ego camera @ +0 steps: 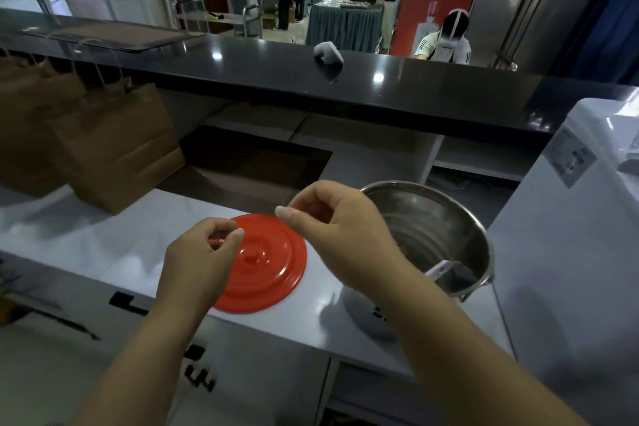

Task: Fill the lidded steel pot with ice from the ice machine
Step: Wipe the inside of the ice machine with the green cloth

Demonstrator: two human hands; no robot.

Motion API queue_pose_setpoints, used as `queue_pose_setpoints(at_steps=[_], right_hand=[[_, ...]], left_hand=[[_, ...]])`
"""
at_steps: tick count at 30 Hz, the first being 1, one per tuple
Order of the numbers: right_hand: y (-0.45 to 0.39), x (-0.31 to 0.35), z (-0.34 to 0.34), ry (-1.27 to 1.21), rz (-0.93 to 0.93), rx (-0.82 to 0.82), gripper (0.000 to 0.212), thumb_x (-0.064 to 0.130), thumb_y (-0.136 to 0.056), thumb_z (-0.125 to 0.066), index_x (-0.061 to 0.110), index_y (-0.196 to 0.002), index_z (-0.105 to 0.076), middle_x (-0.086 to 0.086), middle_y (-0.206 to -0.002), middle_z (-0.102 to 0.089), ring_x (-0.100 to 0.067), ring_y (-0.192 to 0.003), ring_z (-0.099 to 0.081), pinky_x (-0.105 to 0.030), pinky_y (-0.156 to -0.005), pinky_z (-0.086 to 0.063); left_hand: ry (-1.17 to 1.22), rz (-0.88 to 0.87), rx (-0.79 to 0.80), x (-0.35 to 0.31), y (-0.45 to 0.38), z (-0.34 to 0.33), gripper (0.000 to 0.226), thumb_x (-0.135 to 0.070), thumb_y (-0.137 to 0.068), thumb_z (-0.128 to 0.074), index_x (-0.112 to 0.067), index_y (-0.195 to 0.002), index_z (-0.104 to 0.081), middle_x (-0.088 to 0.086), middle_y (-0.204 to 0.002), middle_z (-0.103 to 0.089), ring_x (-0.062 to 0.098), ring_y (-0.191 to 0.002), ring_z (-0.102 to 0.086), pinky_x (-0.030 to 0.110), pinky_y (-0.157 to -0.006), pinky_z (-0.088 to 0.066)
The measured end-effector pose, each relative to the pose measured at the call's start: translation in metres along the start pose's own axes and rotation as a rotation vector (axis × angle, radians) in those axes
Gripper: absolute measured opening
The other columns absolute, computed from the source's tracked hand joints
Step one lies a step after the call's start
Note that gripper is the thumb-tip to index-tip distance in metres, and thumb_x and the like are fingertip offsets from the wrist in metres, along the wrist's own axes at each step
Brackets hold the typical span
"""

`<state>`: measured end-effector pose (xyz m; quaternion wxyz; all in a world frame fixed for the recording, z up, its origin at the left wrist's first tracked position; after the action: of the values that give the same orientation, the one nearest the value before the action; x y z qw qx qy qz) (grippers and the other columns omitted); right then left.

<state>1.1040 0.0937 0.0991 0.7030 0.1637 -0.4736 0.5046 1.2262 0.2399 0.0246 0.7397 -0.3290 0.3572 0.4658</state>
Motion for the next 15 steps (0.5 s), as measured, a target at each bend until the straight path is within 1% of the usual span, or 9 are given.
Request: queue_pose_setpoints(at_steps=[3,5,9,11,12,14,15], right_hand=[[-0.003,-0.009,-0.037,0.076,-0.035,0.020,0.015,0.039,-0.086,-0.066,0.025,-0.085,-0.063,0.010,-0.074,-0.063,-0.003,-0.067,-0.057,-0.020,-0.061,-0.048],[-0.005,-0.024,-0.057,0.158,-0.081,0.029,0.019,0.041,-0.086,-0.065,0.021,-0.089,-0.064,0.009,-0.078,-0.063,-0.008,-0.073,-0.057,-0.025,-0.067,-0.049],[-0.008,-0.068,-0.086,0.303,-0.234,0.051,0.027,0.043,-0.087,-0.062,0.019,-0.101,-0.063,0.005,-0.088,-0.062,-0.014,-0.083,-0.058,-0.034,-0.078,-0.051],[-0.010,-0.090,-0.098,0.345,-0.306,0.060,0.033,0.043,-0.087,-0.061,0.019,-0.110,-0.061,0.003,-0.099,-0.062,-0.016,-0.092,-0.058,-0.036,-0.084,-0.051],[-0.010,-0.100,-0.103,0.365,-0.337,0.067,0.037,0.044,-0.087,-0.061,0.020,-0.115,-0.059,0.002,-0.108,-0.060,-0.017,-0.101,-0.056,-0.037,-0.088,-0.049],[-0.010,-0.118,-0.109,0.407,-0.409,0.075,0.045,0.044,-0.088,-0.060,0.022,-0.126,-0.052,-0.002,-0.124,-0.050,-0.021,-0.118,-0.045,-0.037,-0.098,-0.043],[-0.009,-0.127,-0.111,0.427,-0.447,0.073,0.050,0.044,-0.087,-0.060,0.023,-0.131,-0.047,-0.003,-0.129,-0.044,-0.023,-0.123,-0.038,-0.037,-0.101,-0.040]], left_hand=[[-0.022,0.003,0.024,0.021,-0.013,0.009,0.015,-0.027,-0.089,-0.059,-0.021,-0.102,-0.064,-0.006,-0.092,-0.063,0.007,-0.084,-0.058,0.023,-0.067,-0.042],[-0.049,0.000,0.051,0.034,-0.022,0.010,0.017,-0.026,-0.089,-0.060,-0.018,-0.104,-0.064,-0.004,-0.094,-0.065,0.009,-0.085,-0.058,0.023,-0.070,-0.043],[-0.124,0.008,0.136,0.061,-0.038,0.001,0.027,-0.024,-0.090,-0.059,-0.012,-0.114,-0.063,0.002,-0.106,-0.064,0.014,-0.096,-0.057,0.027,-0.082,-0.044],[-0.155,0.006,0.180,0.075,-0.046,-0.007,0.032,-0.024,-0.089,-0.060,-0.012,-0.118,-0.060,0.005,-0.113,-0.061,0.016,-0.101,-0.056,0.030,-0.087,-0.045],[-0.171,0.010,0.196,0.082,-0.050,-0.011,0.034,-0.025,-0.089,-0.061,-0.012,-0.120,-0.059,0.006,-0.117,-0.059,0.019,-0.106,-0.054,0.033,-0.091,-0.045],[-0.230,0.039,0.208,0.097,-0.056,-0.017,0.040,-0.029,-0.088,-0.062,-0.015,-0.125,-0.055,0.009,-0.126,-0.052,0.026,-0.118,-0.047,0.042,-0.097,-0.042],[-0.271,0.055,0.214,0.104,-0.059,-0.019,0.045,-0.031,-0.087,-0.062,-0.017,-0.128,-0.052,0.010,-0.131,-0.048,0.029,-0.123,-0.041,0.045,-0.100,-0.038]])
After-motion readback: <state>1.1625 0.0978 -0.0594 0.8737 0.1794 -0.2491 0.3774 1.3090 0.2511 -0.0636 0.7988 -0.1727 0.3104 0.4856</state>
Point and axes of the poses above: each hand's wrist, its own y-axis away from the middle knuckle, its own z-axis out of the back of the hand, x = y × z, the point moved 10 cm from there along -y, towards the middle knuckle
